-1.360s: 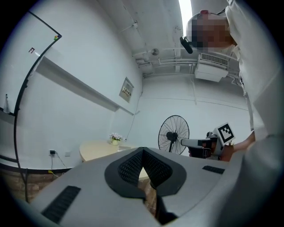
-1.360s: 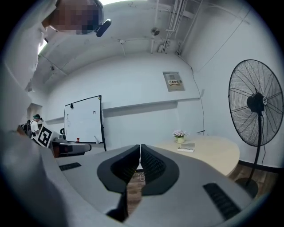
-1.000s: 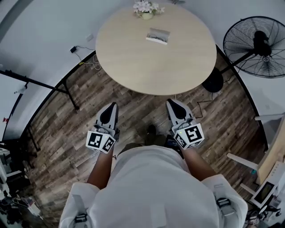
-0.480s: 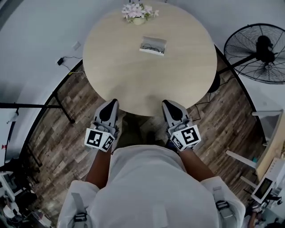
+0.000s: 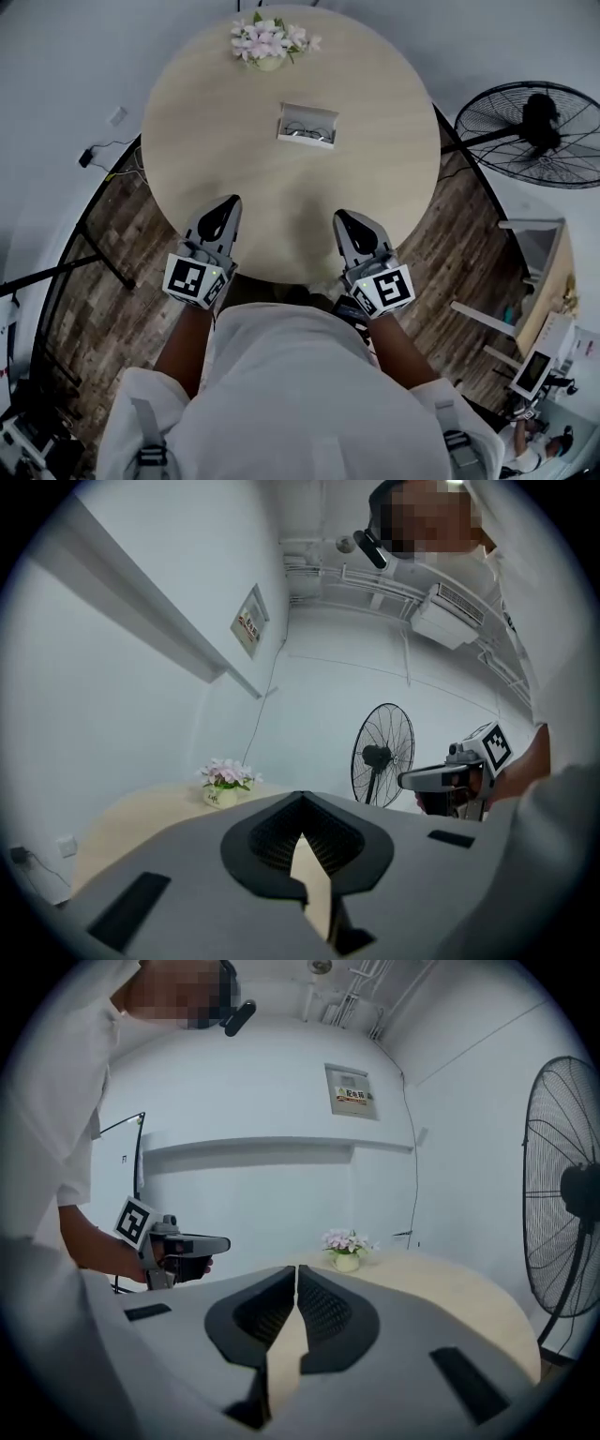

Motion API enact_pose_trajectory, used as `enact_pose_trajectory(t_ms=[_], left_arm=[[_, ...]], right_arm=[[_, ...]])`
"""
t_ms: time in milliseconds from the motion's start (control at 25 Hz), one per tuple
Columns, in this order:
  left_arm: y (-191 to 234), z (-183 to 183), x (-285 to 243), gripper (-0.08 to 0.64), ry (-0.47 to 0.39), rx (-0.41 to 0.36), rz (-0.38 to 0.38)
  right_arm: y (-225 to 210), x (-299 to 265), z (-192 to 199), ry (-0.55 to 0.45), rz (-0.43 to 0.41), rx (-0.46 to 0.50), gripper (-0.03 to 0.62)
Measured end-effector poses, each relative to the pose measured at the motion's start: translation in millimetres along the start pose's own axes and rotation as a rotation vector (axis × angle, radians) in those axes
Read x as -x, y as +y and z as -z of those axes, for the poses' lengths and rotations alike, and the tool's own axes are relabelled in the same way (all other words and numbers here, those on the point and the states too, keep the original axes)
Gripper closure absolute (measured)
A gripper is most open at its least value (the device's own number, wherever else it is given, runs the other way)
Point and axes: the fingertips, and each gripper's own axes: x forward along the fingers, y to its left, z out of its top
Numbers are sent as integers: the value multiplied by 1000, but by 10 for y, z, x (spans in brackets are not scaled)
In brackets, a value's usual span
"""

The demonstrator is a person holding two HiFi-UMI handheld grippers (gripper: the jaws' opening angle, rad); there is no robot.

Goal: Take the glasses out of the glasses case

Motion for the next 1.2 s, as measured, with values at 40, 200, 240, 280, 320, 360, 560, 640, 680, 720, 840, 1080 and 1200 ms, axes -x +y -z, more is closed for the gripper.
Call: enact_pose_trajectory(t_ms=[40, 200, 240, 280, 320, 360, 560, 640, 680, 720, 840, 1080, 1200], left_arm=[[66, 5, -56, 548, 9, -5, 9], [225, 49, -267, 548, 42, -15, 43], [250, 73, -328, 548, 48, -13, 53], [279, 103, -392, 548, 53, -11, 60], [309, 135, -453, 548, 58, -8, 66], [335, 166, -509, 548, 62, -4, 69], [380, 344, -762, 548, 88, 3, 82], [378, 410, -852, 548, 96, -3, 81], [379, 436, -897, 548, 99, -6, 80], [383, 459, -942, 548, 102, -5, 78], [406, 528, -1068, 548, 114, 14, 68], [437, 687, -1249, 548, 123, 2, 87], [459, 770, -1298, 548, 135, 5, 87]], right_arm=[[-17, -77, -21, 2, 0, 15, 566], [-120, -342, -42, 39, -18, 72, 565], [-166, -409, -38, 53, -23, 83, 565], [-221, -483, -34, 65, -30, 92, 565], [-283, -560, -30, 75, -38, 100, 565], [-348, -635, -21, 86, -47, 105, 565], [-685, -960, 97, 151, -107, 160, 563], [-804, -1090, 145, 169, -138, 174, 555], [-857, -1155, 166, 180, -151, 185, 544], [-905, -1218, 188, 197, -162, 197, 532], [-1000, -1386, 296, 280, -192, 209, 516], [-1161, -1684, 476, 340, -267, 288, 512], [-1193, -1811, 542, 368, -305, 322, 512]])
